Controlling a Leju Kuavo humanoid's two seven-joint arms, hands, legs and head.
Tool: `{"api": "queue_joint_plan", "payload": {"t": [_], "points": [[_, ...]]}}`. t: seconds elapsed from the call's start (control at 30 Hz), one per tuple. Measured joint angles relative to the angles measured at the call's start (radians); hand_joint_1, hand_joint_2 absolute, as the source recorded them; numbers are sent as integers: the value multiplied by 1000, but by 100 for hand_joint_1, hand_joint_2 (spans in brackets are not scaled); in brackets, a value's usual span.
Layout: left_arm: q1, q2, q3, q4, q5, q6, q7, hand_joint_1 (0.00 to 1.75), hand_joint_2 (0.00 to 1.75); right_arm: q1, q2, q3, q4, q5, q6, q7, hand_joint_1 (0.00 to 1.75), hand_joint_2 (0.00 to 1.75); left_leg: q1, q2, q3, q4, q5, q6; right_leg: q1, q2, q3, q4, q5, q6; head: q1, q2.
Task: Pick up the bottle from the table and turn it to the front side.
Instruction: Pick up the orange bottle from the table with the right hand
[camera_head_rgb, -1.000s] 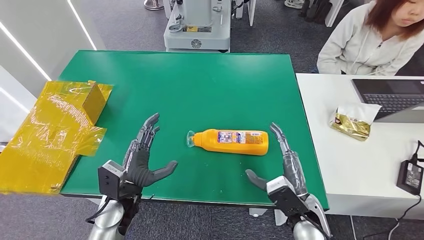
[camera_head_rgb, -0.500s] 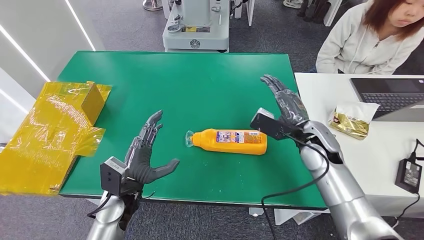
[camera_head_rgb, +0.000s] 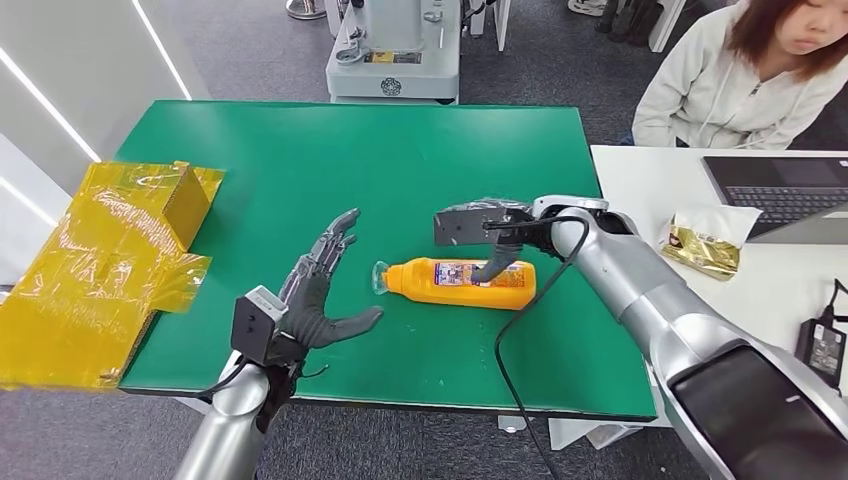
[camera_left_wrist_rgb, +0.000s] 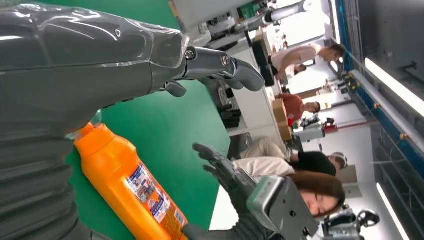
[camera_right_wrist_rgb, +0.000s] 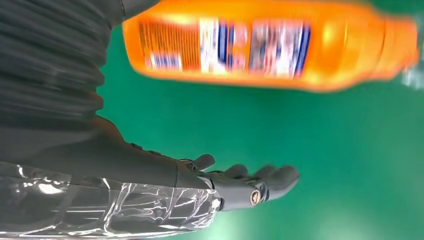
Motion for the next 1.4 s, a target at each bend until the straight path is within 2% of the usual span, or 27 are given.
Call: {"api": "queue_joint_plan", "payload": {"t": [0.17, 0.37, 0.67, 0.83, 1.1, 1.4], "points": [[-37, -4, -11, 26, 18, -1, 16, 0, 175, -44, 33, 77, 31, -61, 96, 45, 0, 175, 0, 0, 0, 0, 0, 0, 0, 1, 0, 0, 0, 0, 0, 0], [-50, -4, -13, 49, 33, 11, 16, 0, 175, -68, 48, 150, 49, -95, 106, 51, 0, 175, 0, 0, 0, 0, 0, 0, 0, 0, 0, 0, 0, 0, 0, 0], [-49, 2, -12, 57, 55, 49, 16, 0, 175, -63, 48, 329, 68, -91, 14, 9, 0, 175, 0, 0, 0, 0, 0, 0, 0, 0, 0, 0, 0, 0, 0, 0], [-18, 2, -12, 49, 55, 63, 16, 0, 175, -61, 47, 426, 73, -85, -30, -4, 0, 175, 0, 0, 0, 0, 0, 0, 0, 0, 0, 0, 0, 0, 0, 0], [29, 2, -11, 14, -20, 120, 14, 0, 175, -61, 34, 522, 69, -70, -85, -22, 0, 175, 0, 0, 0, 0, 0, 0, 0, 0, 0, 0, 0, 0, 0, 0], [71, 1, 12, -2, -95, 178, 5, 0, 175, -70, 21, 622, 20, -44, -168, -1, 0, 175, 0, 0, 1, 0, 0, 0, 0, 1, 0, 0, 0, 0, 0, 0]]}}
